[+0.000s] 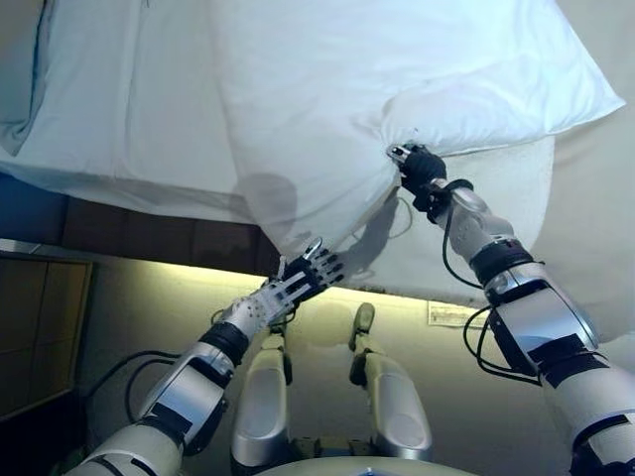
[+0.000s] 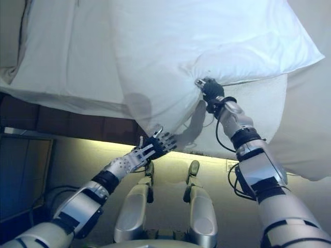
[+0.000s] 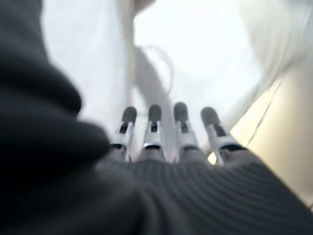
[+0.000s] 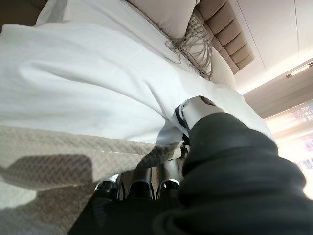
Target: Make the bed neatly
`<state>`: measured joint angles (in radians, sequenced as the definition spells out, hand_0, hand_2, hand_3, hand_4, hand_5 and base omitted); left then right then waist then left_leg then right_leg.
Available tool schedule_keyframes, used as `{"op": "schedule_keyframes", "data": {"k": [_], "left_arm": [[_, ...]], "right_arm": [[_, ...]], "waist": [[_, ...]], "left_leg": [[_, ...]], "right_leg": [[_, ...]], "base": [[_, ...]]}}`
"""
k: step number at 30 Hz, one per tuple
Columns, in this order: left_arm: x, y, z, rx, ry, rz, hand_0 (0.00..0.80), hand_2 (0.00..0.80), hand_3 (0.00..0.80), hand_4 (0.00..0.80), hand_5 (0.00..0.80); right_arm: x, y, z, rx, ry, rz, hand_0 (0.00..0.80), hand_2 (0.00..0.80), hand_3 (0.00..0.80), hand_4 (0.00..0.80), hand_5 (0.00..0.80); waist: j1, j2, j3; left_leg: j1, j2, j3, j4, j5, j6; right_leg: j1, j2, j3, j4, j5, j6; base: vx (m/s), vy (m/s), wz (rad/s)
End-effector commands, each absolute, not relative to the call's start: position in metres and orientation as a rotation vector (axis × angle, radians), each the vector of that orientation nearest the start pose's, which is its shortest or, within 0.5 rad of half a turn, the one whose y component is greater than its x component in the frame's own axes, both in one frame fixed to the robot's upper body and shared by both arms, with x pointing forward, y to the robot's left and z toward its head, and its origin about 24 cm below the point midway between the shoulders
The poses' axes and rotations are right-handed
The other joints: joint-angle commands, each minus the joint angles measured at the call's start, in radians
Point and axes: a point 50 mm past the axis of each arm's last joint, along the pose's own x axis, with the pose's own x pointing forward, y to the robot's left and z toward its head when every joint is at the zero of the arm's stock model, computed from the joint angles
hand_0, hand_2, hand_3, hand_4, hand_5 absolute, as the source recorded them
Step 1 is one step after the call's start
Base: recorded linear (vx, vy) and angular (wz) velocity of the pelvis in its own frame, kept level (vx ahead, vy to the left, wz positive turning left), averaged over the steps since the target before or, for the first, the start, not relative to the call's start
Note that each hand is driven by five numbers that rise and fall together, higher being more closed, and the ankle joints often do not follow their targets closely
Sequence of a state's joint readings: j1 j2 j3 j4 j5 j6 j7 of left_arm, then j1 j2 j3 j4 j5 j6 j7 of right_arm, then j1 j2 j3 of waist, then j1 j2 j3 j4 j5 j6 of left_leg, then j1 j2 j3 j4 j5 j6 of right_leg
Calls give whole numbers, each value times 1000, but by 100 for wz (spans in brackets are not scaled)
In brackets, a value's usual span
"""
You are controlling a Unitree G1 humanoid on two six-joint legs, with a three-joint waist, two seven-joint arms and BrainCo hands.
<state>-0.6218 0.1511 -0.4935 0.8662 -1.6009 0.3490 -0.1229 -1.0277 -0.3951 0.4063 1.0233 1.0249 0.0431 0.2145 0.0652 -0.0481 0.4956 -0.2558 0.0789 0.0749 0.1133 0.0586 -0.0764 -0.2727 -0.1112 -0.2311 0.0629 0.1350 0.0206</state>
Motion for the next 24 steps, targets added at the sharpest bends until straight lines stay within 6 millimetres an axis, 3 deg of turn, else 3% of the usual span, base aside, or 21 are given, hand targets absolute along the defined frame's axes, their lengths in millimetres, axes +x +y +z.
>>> {"op": "schedule_keyframes", "data": {"k": [1,6,13,24], "left_arm": [[310,23,9,-1249,854,-447,0,0,0,0,0],[299,4,10,-1285,926,-512,0,0,0,0,0],[299,-23,39,-1438,867,-664,0,0,0,0,0],[340,-8,97,-1630,365,-664,0,0,0,0,0]], "right_arm": [[413,-117,218,379,-161,478,800,800,800,800,800],[409,-104,213,430,-157,504,800,800,800,800,800],[403,-86,209,479,-171,563,800,800,800,800,800],[391,-76,197,571,-196,590,800,800,800,800,800]], "waist": [[5,-33,-14],[2,-56,-11],[-17,-74,-7],[-52,-106,-13]], "left_leg": [[-25,8,4,1,6,6],[-17,14,8,-2,0,5],[-14,20,17,7,-9,3],[-13,39,28,11,-9,-7]], "right_leg": [[7,-18,-32,72,-66,61],[20,-13,-23,55,-56,63],[28,-6,-10,44,-48,62],[26,11,1,51,-58,55]], "base": [[32,-99,-5],[33,-87,-3],[15,-44,-3],[9,-34,-7]]}}
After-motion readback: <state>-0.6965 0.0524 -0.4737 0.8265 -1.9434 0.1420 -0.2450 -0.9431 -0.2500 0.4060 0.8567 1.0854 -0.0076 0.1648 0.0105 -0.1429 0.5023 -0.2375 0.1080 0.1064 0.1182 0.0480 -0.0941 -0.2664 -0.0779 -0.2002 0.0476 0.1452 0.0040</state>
